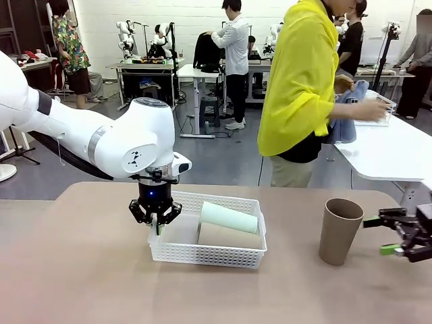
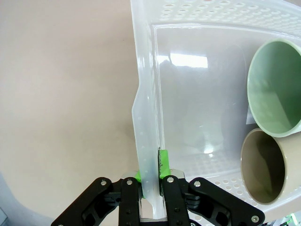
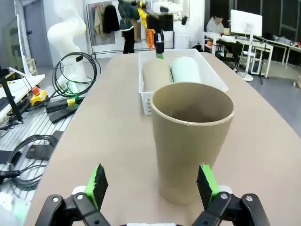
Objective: Clean and organize the cups into the basket.
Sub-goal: Pick up the Reusable plastic cup from the right side of the table and stack it inside the Organizing basket in the center of the table.
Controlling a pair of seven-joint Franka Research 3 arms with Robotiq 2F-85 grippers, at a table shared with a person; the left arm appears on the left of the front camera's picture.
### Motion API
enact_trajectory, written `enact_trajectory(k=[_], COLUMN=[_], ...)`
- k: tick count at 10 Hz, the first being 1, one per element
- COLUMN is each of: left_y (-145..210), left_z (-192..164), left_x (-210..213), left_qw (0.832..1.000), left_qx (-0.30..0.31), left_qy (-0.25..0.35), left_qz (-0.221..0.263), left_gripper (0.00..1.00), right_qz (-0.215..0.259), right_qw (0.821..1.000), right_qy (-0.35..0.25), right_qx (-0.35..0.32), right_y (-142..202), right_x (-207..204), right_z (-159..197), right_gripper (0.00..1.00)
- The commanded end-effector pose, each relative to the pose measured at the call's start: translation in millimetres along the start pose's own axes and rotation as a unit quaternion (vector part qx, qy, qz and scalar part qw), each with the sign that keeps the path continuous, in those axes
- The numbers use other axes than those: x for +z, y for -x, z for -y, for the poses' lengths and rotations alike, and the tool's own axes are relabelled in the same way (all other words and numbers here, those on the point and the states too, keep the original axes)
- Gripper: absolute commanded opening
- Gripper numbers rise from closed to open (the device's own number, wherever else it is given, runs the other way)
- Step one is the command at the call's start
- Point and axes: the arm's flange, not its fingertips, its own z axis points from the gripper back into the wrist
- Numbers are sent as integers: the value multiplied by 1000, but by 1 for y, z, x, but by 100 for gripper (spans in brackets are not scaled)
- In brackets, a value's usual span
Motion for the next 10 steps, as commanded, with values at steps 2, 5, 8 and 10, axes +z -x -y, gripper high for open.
enact_trajectory(k=[2, 5, 8, 10], left_y=[1, 1, 1, 1], left_z=[0, 0, 0, 0], left_x=[1, 1, 1, 1], left_qw=[1000, 1000, 1000, 1000], left_qx=[-1, -1, -1, -1], left_qy=[-1, -1, -1, -1], left_qz=[1, 1, 1, 1], left_gripper=[0, 0, 0, 0], right_qz=[-9, -13, -12, -10], right_qw=[1000, 1000, 1000, 1000], right_qy=[-11, -9, -6, 5], right_qx=[-8, -15, -19, -27], right_y=[1, 7, 10, 16], right_x=[-27, -34, -32, -35], right_z=[20, 26, 26, 30], right_gripper=[100, 100, 100, 100])
